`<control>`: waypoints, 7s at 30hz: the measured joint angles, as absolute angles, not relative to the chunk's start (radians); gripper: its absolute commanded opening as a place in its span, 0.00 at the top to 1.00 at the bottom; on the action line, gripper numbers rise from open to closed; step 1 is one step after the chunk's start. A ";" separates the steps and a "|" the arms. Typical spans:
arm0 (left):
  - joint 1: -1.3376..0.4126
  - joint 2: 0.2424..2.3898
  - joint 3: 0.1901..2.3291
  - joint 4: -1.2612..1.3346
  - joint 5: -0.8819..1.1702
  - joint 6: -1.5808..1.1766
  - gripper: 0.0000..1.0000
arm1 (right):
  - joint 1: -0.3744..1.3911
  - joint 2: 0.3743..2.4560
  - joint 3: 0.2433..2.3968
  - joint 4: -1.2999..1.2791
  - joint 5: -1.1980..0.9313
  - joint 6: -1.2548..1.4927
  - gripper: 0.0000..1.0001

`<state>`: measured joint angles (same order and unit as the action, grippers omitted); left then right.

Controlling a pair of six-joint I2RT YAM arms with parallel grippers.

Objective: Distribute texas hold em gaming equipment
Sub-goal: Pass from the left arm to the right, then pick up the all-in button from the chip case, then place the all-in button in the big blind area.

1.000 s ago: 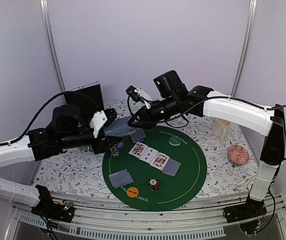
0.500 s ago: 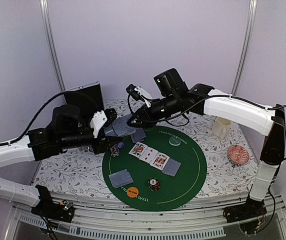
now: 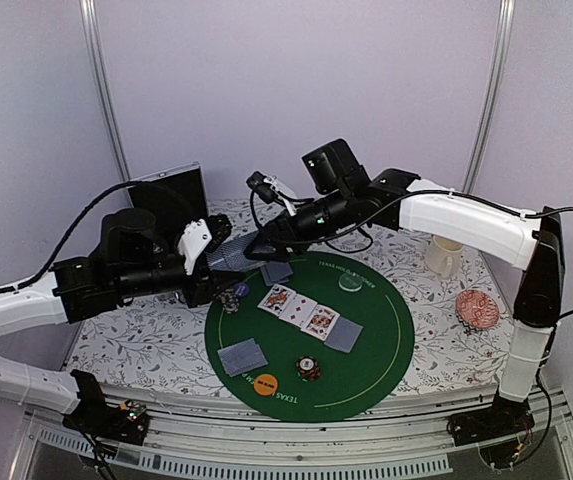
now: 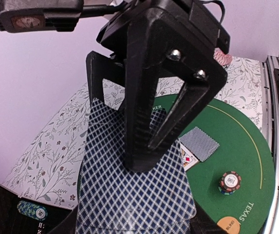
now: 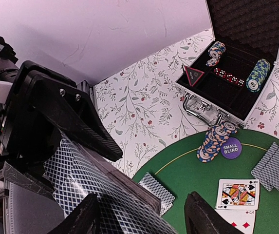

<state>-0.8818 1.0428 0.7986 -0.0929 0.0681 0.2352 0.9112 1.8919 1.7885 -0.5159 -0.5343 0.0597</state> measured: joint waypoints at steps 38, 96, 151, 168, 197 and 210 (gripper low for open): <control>-0.880 1.026 0.769 -0.059 0.052 0.235 0.02 | 0.826 1.943 1.626 -0.172 -0.902 0.371 0.98; 0.018 1.663 0.836 -0.117 0.120 -0.561 0.69 | 0.632 1.604 1.256 -0.229 -0.638 0.250 0.98; -0.884 1.401 0.960 -0.321 0.267 -0.170 1.00 | 0.632 1.509 1.256 -0.352 -0.561 0.218 0.98; -1.174 1.679 1.182 -0.382 0.413 -0.008 1.00 | 0.632 1.474 1.255 -0.392 -0.523 0.216 0.98; -1.445 2.032 1.462 -0.482 -0.292 0.070 1.00 | 0.564 1.336 1.172 -0.449 -0.429 0.208 0.98; -1.458 2.067 1.473 -0.474 -0.348 0.092 0.66 | 0.562 1.287 1.146 -0.450 -0.441 0.209 0.98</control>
<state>-1.4578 2.0670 1.4727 -0.4744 -0.3485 0.0917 0.5625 1.2865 1.1458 -0.4500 -0.4412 0.2092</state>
